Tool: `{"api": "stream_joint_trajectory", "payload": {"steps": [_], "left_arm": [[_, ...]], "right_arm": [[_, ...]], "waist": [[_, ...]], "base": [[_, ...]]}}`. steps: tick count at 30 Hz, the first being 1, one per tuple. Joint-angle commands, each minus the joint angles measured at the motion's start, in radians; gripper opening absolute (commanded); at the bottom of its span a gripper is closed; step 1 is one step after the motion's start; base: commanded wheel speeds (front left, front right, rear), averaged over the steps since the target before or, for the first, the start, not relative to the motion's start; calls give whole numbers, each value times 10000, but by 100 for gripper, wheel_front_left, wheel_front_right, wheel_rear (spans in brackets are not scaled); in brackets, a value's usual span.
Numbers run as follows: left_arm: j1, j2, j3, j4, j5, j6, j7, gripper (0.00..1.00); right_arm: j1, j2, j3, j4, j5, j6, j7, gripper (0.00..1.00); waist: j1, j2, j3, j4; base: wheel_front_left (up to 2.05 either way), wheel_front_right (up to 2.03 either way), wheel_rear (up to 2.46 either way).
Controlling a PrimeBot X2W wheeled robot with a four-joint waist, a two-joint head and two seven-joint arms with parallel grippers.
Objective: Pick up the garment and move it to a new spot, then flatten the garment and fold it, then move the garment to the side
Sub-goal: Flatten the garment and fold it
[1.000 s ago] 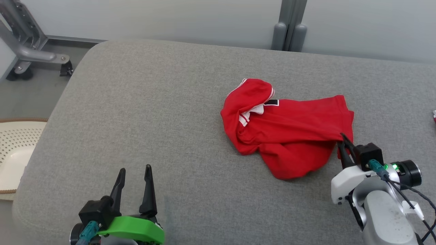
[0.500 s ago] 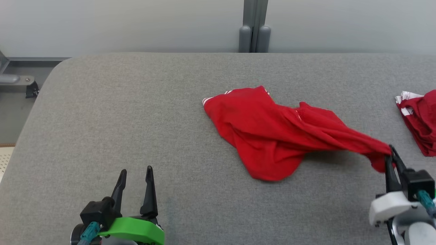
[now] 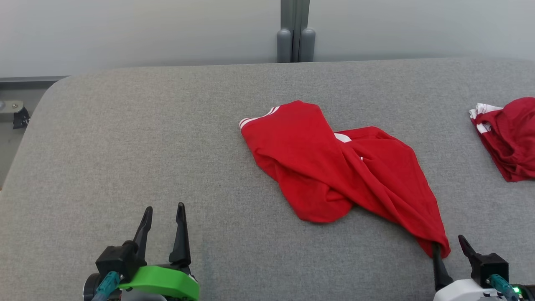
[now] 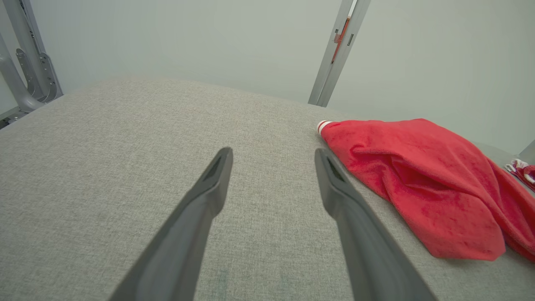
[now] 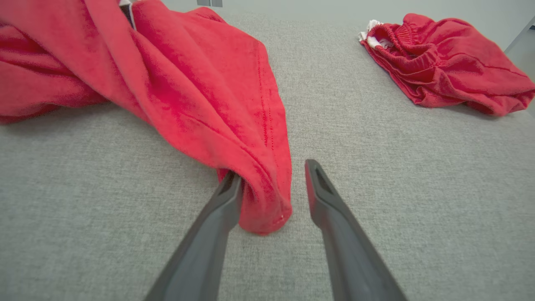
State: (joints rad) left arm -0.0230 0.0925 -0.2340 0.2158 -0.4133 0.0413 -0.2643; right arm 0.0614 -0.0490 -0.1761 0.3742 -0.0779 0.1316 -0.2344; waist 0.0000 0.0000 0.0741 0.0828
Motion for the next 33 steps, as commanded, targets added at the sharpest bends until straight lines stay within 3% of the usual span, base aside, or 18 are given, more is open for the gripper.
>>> {"api": "stream_joint_trajectory", "payload": {"steps": [1,8,14,22,32,33], "left_arm": [[-146,103,5,-27,35,29,2,100],[-105,66,-58,-45,8,73,2,100],[-264,8,-149,-9,-33,1,3,100],[-493,-44,-162,119,10,8,2,100],[-511,-124,-146,212,46,-17,1,100],[-477,-126,-120,206,46,-6,1,100]], "right_arm": [[-69,-29,173,-69,133,-19,-95,100],[-394,-297,1028,-1346,732,-19,-56,100],[-1613,-640,1696,-1878,999,-19,863,100],[-3997,-534,2340,-44,972,-19,2092,100],[-5667,-587,2032,3250,877,-19,2087,99],[-5799,-578,1948,3466,842,-18,1960,45]], "waist": [[0,0,-18,4],[0,0,-58,120],[0,0,116,479],[0,0,394,1357],[0,0,427,2702],[0,0,421,2783]], "base": [[0,0,0],[0,0,0],[0,0,0],[0,0,0],[0,0,0],[0,0,0]]}}
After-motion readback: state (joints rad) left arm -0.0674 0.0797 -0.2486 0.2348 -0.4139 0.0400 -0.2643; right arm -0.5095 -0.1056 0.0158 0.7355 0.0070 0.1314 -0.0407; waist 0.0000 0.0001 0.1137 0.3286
